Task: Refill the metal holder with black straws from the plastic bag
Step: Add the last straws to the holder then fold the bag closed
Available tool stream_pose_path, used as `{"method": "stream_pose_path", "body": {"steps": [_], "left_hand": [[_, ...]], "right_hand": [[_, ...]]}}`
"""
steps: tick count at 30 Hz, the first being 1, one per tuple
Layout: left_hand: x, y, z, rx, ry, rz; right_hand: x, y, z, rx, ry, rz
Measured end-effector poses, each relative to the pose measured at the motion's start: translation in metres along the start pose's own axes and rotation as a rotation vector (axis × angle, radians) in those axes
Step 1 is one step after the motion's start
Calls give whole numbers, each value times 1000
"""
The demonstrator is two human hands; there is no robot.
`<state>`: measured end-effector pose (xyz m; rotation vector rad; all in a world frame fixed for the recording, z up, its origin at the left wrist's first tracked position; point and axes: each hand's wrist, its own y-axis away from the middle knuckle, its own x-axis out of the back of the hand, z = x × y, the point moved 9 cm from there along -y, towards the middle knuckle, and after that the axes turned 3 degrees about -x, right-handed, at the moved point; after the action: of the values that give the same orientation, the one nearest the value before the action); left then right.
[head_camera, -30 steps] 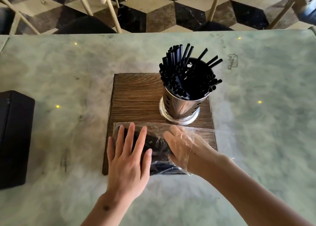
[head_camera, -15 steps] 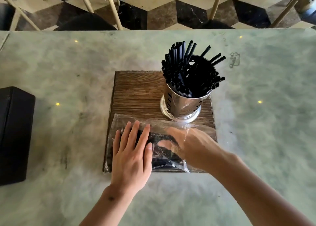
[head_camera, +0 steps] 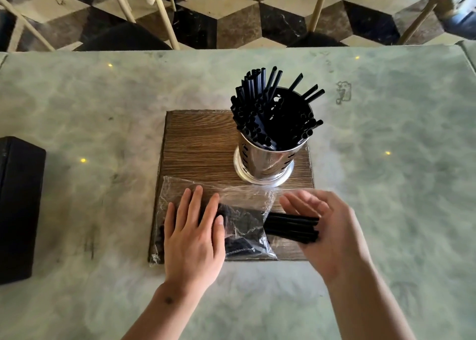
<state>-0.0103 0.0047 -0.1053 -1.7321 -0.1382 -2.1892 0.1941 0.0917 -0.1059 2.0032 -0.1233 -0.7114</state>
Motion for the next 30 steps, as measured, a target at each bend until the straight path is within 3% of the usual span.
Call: {"method": "stream_pose_path", "body": {"steps": [4,6,10,14,19,26,30], "left_hand": [[0,-1,2,1,1,19],[0,-1,1,1,-5,26],[-3,0,1,-2,-25,23],[-2,-1,3,29,-11,34],[-1,-1,2,56,9,33],[2,1,2,40,14,70],[1,0,2,43,12,62]], "right_hand": [[3,12,22,-66,-555,-28],[-7,15,30,-8,-653,-84],[-40,12,45,154,-312,-161],[-46,1,48,308,52,-20],[-30,-5,28,406,93,131],[-46,24,-49,823,208,-100],[-53,51,-68,1049,394,-36]]}}
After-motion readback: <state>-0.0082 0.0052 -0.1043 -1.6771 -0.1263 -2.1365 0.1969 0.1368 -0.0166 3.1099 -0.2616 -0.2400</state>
